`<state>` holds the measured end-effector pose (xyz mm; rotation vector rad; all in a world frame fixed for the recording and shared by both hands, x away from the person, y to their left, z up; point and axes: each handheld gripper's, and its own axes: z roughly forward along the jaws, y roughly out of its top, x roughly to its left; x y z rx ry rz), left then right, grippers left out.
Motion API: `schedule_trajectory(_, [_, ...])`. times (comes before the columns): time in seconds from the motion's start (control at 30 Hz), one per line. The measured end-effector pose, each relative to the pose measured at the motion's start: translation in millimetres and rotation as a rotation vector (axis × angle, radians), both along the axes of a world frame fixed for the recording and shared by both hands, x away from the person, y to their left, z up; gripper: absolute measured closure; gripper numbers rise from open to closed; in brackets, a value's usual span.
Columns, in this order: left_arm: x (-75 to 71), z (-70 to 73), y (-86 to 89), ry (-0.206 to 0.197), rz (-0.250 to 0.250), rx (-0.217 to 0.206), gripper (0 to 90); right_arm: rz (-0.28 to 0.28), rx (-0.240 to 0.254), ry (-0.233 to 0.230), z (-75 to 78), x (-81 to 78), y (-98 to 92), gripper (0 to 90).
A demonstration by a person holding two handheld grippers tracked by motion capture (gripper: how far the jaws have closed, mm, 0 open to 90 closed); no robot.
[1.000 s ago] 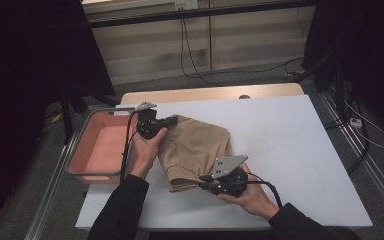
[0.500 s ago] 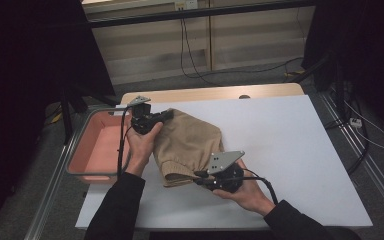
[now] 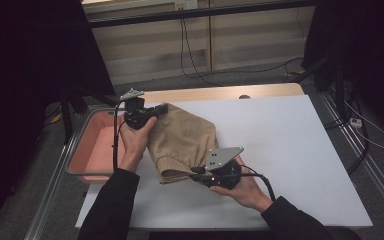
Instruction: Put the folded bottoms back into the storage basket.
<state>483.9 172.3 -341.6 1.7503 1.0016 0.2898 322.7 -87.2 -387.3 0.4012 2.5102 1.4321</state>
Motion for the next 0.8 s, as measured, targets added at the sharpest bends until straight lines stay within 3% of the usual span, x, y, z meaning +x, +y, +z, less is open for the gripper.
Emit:
schedule_trajectory(0.3, [0.8, 13.0, 6.4, -0.023, 0.011, 0.004, 86.9, -0.002, 0.017, -0.015, 8.1, 3.0, 1.6, 79.1])
schedule_trajectory(0.37, [0.5, 16.7, 10.3, -0.023, 0.002, -0.016, 86.9, 0.001, 0.040, -0.006, 9.2, 4.3, 4.7, 79.1])
schedule_trajectory(0.43, [0.0, 18.5, 12.1, -0.035, 0.012, -0.001, 86.9, 0.003, 0.042, -0.011, 9.7, 4.5, 7.8, 79.1])
schedule_trajectory(0.8, [-0.8, 27.7, 25.6, -0.048, 0.036, -0.011, 86.9, 0.018, 0.057, -0.020, 14.6, 8.7, 23.2, 79.1])
